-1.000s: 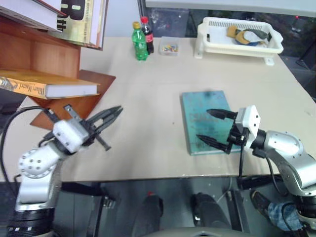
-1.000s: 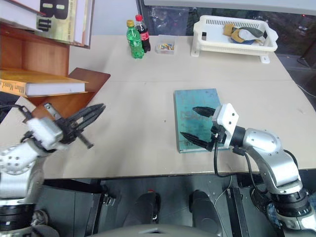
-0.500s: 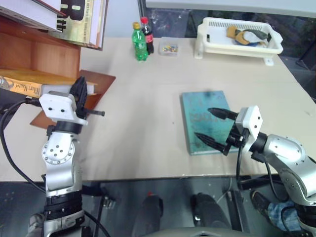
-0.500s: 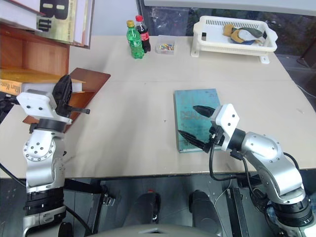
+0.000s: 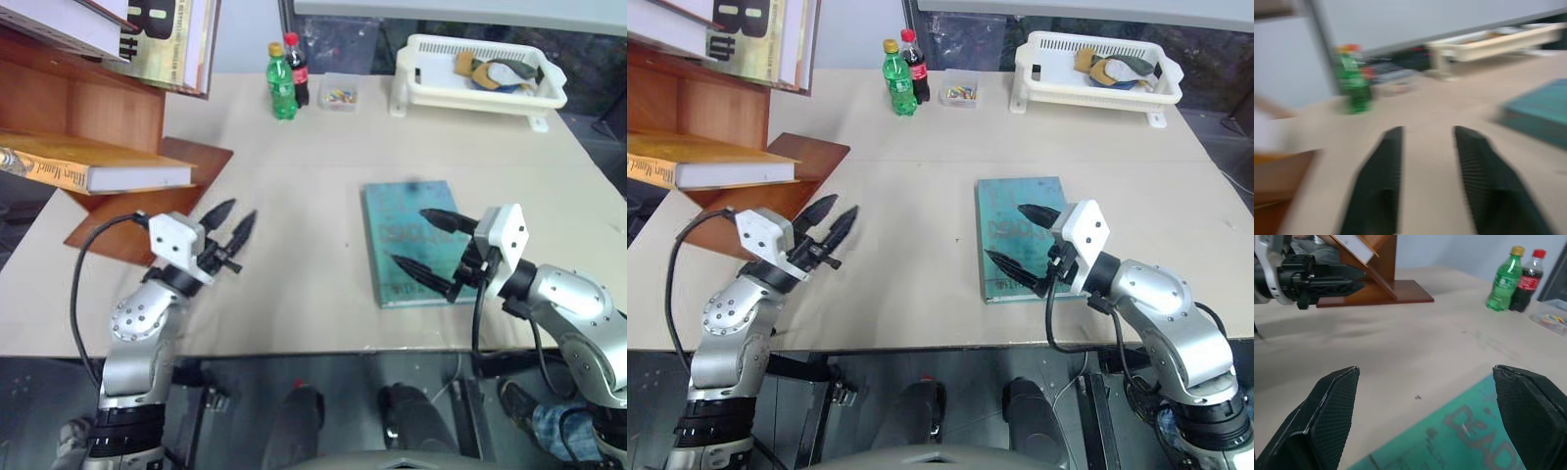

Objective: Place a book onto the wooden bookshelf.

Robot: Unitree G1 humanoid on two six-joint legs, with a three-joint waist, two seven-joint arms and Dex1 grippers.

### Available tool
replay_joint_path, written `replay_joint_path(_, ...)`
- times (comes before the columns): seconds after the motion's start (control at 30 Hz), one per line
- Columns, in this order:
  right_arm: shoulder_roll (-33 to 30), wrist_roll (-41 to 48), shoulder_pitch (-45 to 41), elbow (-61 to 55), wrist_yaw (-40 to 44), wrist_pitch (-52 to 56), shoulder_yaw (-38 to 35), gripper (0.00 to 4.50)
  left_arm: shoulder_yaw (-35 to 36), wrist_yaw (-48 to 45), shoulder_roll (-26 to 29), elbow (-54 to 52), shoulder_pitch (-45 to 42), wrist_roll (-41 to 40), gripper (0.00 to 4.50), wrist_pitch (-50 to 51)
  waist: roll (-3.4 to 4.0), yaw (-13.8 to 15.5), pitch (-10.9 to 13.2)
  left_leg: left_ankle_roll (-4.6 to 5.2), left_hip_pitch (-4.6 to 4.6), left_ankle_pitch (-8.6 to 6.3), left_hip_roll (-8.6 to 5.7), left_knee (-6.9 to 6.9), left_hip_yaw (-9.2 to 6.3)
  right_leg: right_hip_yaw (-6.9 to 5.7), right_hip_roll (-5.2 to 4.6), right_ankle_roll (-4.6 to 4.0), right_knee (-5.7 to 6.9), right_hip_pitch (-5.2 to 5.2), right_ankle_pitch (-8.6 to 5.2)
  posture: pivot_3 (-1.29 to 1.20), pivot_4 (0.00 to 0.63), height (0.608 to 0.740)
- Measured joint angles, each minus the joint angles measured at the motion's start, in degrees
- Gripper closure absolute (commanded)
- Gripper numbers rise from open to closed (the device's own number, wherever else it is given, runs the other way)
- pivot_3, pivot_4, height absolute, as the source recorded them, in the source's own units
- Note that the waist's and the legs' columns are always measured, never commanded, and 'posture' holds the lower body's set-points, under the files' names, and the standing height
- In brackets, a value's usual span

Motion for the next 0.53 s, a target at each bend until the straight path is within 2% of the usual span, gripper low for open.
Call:
replay_joint_path(0.1,-5.28,-0.35,6.66,-0.64,1.52,0.15,-5.17,0.00,-0.22,-5.55,3.77,-0.33,2.44,-4.39,0.14,5.62,0.02,0.00,0.02,0.00,-0.03,0.00,0.00,-0.07,0.00,0.00,-0.01,0.00,-0.08,-0.02,-0.02,0.00,0.150,0.740)
replay_joint_path(0.13,-6.73,-0.54,8.96,-0.78,1.96,0.27,-7.47,0.00,0.09,-6.99,5.15,-0.33,2.98,-5.65,0.05,7.31,0.02,0.02,0.02,0.00,-0.02,0.00,0.01,-0.08,0.01,0.00,-0.01,0.02,-0.09,-0.02,-0.03,0.00,0.150,0.740)
replay_joint_path(0.27,-9.60,-0.72,18.61,-1.63,3.75,0.65,-15.91,0.00,2.82,-10.96,10.48,-0.30,5.59,-7.94,0.05,11.75,0.02,0.04,0.01,0.00,0.01,0.00,0.04,-0.15,0.01,-0.01,0.01,0.03,-0.19,-0.01,-0.04,0.00,0.150,0.740)
replay_joint_path(0.43,-9.55,-0.11,32.08,-5.44,6.22,1.52,-30.02,0.00,7.67,-16.17,15.57,-0.41,9.25,-10.78,0.05,16.17,0.05,0.01,0.03,-0.01,0.01,-0.01,0.09,-0.23,0.06,0.02,-0.04,0.03,-0.34,-0.02,-0.04,0.00,0.150,0.740)
replay_joint_path(0.53,-9.36,-0.11,36.93,-6.86,7.69,1.46,-33.88,0.00,9.52,-17.66,17.06,-0.71,10.54,-11.96,0.05,17.93,0.04,0.01,0.02,-0.01,0.02,-0.01,0.21,-0.26,0.07,0.00,-0.07,0.04,-0.42,-0.01,-0.04,0.00,0.150,0.740)
